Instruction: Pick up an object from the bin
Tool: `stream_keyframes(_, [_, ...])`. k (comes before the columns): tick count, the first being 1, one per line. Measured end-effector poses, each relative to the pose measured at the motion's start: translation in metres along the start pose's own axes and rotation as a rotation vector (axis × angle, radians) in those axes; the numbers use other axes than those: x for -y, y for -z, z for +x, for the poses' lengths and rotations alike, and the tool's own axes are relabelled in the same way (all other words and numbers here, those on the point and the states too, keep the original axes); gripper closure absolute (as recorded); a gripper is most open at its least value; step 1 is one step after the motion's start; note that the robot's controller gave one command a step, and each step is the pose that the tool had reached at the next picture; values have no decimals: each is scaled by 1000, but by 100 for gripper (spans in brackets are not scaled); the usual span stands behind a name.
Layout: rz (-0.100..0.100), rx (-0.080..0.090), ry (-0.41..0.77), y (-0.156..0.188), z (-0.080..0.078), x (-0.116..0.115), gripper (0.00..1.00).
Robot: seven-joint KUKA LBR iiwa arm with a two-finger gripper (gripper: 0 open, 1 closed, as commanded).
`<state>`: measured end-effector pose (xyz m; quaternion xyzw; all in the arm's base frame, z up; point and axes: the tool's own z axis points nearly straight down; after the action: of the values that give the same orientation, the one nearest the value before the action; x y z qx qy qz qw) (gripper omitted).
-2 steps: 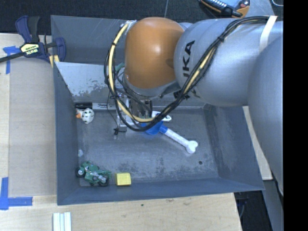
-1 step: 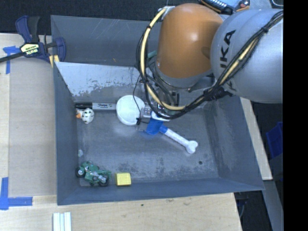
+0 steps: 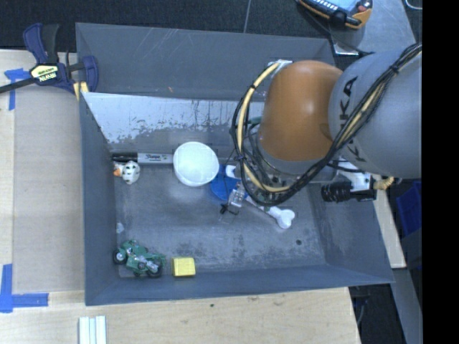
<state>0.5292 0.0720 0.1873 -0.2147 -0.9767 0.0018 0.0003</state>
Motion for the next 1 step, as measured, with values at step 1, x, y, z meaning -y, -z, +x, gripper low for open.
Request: stream_keyframes(1, [-4, 5, -19, 54, 37, -10, 0])
